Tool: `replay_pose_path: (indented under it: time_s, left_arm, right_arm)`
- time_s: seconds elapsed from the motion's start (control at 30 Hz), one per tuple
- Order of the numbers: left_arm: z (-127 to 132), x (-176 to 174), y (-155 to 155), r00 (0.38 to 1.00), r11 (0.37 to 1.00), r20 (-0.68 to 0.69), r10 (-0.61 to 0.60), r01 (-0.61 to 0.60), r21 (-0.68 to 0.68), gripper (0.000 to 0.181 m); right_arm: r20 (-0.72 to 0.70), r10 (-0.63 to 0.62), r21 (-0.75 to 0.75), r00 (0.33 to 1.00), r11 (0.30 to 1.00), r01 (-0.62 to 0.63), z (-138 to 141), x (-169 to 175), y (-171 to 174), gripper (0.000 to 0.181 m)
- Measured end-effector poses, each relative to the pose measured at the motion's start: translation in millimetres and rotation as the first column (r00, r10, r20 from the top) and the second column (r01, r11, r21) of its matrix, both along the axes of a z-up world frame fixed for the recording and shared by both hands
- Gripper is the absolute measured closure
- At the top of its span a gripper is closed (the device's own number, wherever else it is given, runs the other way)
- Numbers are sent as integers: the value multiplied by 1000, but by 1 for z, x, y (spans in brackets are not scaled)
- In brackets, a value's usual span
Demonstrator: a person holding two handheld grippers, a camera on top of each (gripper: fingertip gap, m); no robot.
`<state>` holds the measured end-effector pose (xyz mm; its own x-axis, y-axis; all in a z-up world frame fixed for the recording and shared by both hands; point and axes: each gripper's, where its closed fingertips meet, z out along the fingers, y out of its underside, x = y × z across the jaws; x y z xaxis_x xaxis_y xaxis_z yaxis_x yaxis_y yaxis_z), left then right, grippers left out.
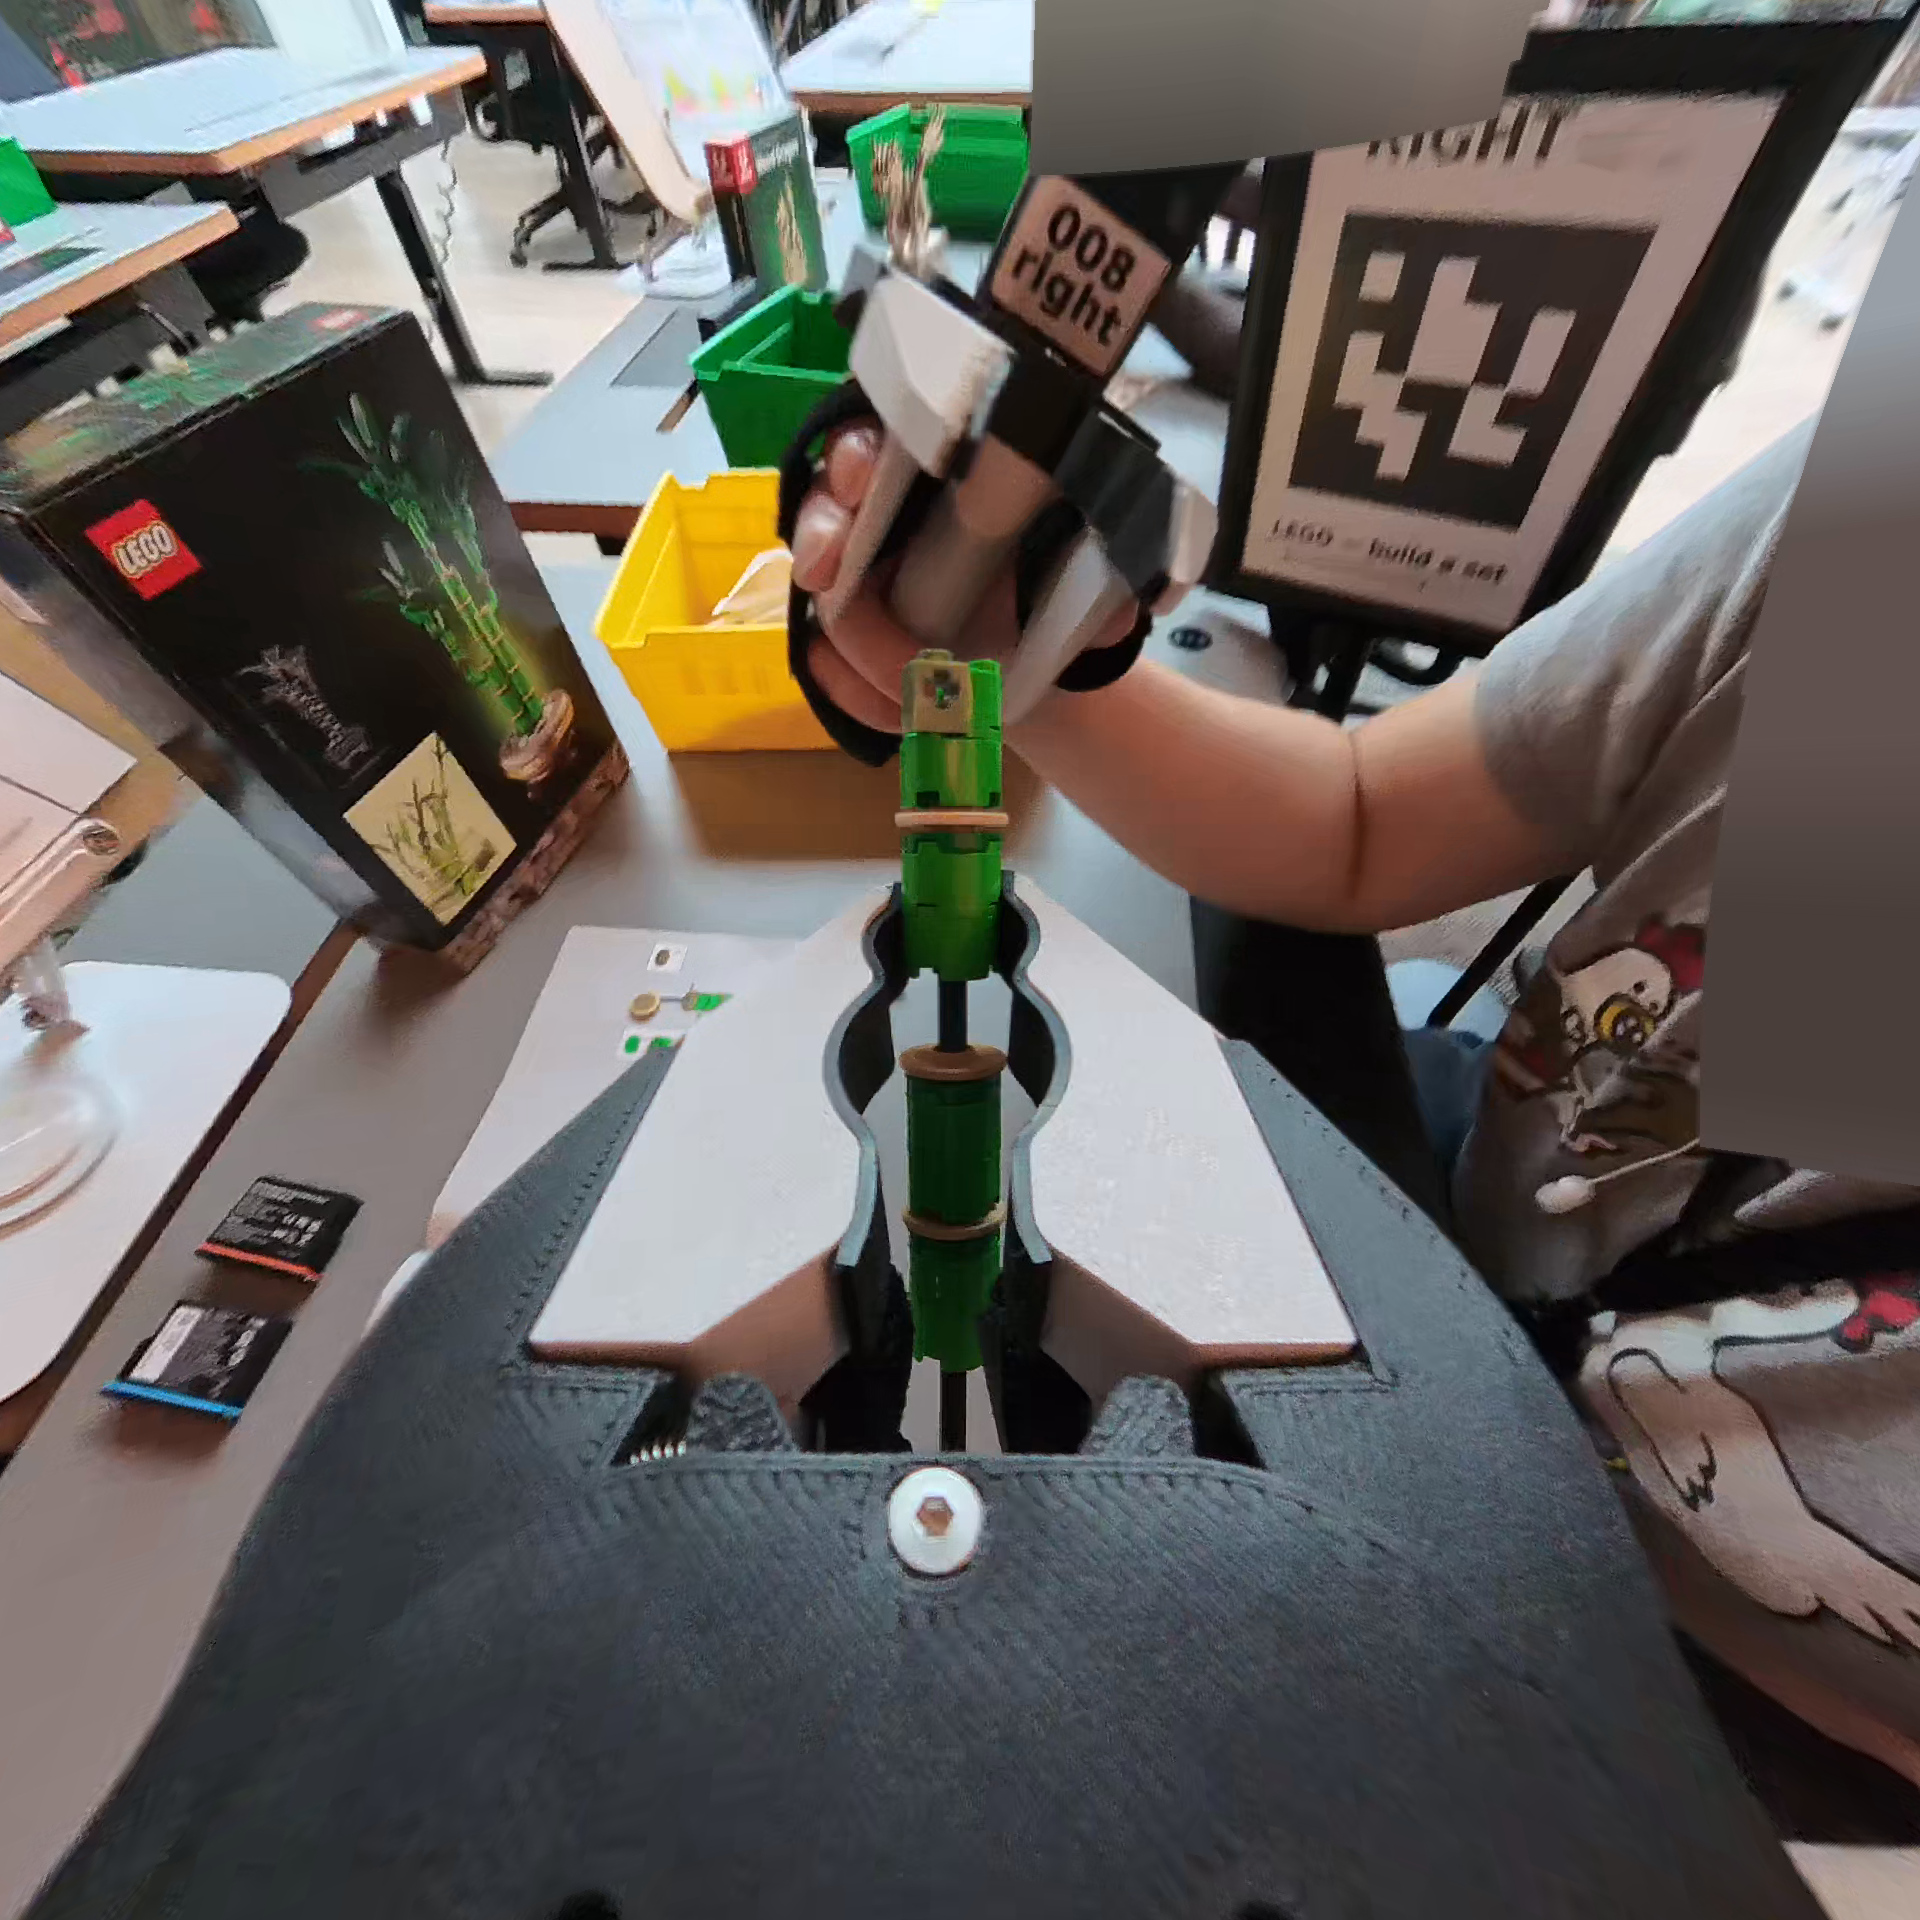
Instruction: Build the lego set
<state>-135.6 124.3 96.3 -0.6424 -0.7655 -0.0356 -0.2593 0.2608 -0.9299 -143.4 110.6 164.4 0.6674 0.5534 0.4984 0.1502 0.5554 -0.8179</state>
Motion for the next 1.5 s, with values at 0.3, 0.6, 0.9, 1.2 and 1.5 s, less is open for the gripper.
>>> replay_pose_path:
  time_s: [0.3,0.6,0.9,1.2,1.5]
  left_arm:
    - [-6,2,-5,1000,998,-14,21,-20,67,167]
    - [-4,3,-5,999,997,-1,33,-33,73,167]
    - [-5,2,-4,999,997,-17,35,-34,68,168]
    - [-20,7,10,993,970,-13,115,-109,216,167]
    - [-93,-12,19,952,864,-287,107,54,500,167]
  right_arm:
    - [100,-43,-18,994,999,45,-20,-5,13,157]
    - [127,-98,27,987,995,96,-22,-2,15,167]
    - [128,-109,33,986,994,106,-24,-3,16,167]
    - [123,-64,-35,990,997,69,-33,-2,23,160]
    - [505,-83,-323,859,905,277,-100,-6,24,140]
